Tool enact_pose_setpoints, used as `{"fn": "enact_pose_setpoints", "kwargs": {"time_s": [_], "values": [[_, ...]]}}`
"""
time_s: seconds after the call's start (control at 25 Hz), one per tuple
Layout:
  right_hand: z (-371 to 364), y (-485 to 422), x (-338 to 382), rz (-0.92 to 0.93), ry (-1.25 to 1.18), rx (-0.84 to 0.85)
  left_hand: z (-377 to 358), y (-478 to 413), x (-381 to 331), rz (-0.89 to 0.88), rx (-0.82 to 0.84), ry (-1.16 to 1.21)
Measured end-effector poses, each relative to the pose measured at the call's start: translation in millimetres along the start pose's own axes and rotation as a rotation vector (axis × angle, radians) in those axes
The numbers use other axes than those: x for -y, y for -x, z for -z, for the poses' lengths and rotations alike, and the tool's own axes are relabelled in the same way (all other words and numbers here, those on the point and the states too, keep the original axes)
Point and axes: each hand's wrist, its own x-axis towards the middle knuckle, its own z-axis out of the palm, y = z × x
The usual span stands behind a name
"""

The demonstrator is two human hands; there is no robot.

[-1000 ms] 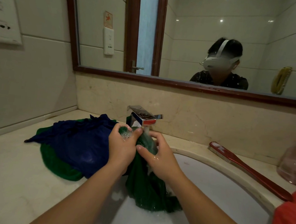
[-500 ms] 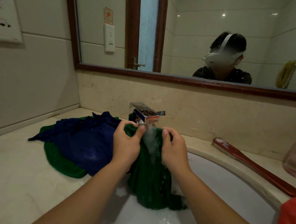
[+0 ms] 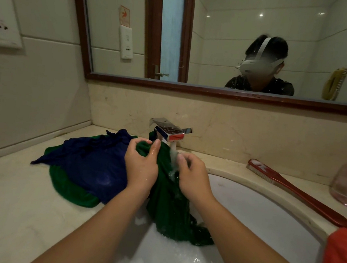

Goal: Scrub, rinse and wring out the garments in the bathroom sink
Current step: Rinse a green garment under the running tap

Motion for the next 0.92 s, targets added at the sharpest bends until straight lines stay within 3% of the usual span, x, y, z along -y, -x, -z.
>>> {"fn": "enact_pose_setpoints", "kwargs": {"time_s": [0.2, 0.44, 0.68, 0.92], "values": [[9.0, -3.7, 3.5, 0.004, -0.038, -0.118, -3.1, 3.2, -2.1, -0.001, 0.067, -0.035], [-6.4, 3.3, 5.9, 0.006, -0.043, 0.051, -0.2, 0.9, -1.4, -0.054, -0.07, 0.005], [-0.1, -0.6, 5.5, -0.064, -0.203, -0.05, -2.2, 3.7, -2.0, -0.058, -0.014, -0.009], [-8.9, 1.5, 4.6, -0.097, -0.227, -0.033, 0.0, 1.6, -2.7, -0.057, -0.016, -0.018]]}}
